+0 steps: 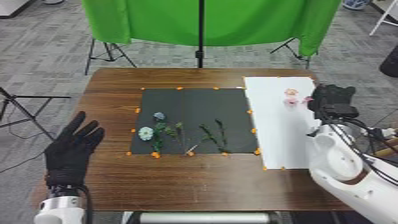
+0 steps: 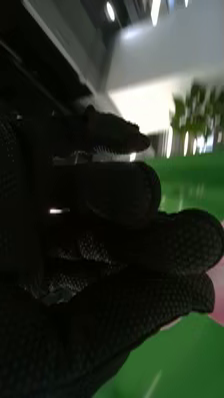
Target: Arrange flowers
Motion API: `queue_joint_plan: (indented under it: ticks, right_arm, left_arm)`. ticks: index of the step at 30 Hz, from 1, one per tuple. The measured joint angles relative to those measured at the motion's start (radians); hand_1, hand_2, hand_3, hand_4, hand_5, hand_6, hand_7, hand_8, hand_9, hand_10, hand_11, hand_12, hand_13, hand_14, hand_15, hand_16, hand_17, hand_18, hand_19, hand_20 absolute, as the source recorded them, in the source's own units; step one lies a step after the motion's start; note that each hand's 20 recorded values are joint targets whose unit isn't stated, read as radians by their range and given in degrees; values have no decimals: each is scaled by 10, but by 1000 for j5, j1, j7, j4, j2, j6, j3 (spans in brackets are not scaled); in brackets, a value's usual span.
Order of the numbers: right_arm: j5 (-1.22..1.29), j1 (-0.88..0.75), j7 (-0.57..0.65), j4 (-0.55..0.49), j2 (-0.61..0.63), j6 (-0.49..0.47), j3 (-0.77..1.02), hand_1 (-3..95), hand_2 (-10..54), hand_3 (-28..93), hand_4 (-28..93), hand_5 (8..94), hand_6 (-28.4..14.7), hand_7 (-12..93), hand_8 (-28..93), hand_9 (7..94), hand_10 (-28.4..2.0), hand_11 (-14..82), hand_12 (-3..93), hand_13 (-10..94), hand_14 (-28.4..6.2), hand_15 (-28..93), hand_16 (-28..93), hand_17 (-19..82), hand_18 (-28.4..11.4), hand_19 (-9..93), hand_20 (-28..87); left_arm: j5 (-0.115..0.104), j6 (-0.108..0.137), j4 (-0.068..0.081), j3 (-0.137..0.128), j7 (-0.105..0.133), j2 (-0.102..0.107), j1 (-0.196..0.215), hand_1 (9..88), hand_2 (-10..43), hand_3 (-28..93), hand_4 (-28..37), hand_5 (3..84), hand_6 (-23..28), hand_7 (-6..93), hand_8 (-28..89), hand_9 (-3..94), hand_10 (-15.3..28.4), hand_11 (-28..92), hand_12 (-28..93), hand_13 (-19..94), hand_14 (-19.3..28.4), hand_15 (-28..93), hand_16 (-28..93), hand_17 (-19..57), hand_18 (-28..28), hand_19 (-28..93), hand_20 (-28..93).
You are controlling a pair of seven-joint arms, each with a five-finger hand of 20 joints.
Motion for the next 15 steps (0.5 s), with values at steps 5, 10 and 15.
queue_joint_plan:
  ticks: [5, 10, 15]
  right_arm:
    - [19, 96, -138, -70, -49, 28, -213, 543, -95, 666, -283, 871, 55, 148, -7, 918, -52, 270, 312, 697, -41, 745, 247, 188, -199, 797, 475]
    - [75, 250, -233, 18, -236, 26, -422, 541, -95, 669, -283, 870, 55, 148, -7, 915, -53, 280, 307, 693, -42, 748, 247, 185, -199, 796, 476]
    - [85, 410, -256, 127, -425, -1, -537, 538, -95, 672, -283, 868, 55, 150, -8, 911, -54, 290, 304, 691, -43, 750, 247, 184, -200, 795, 478]
  left_arm:
    - [0, 1, -3, -16, -2, -4, 10, 229, 60, 840, -261, 382, 98, 93, -80, 364, 211, 283, 111, 245, 281, 617, -114, -79, 271, 577, 73]
    - [-5, 5, -3, -9, 3, 0, 9, 229, 61, 839, -261, 381, 97, 93, -80, 365, 211, 282, 111, 245, 282, 618, -114, -80, 272, 577, 73]
    - [-6, 5, -3, -6, 3, 7, 4, 229, 60, 840, -261, 381, 97, 93, -80, 365, 211, 282, 110, 245, 282, 617, -114, -79, 272, 577, 73]
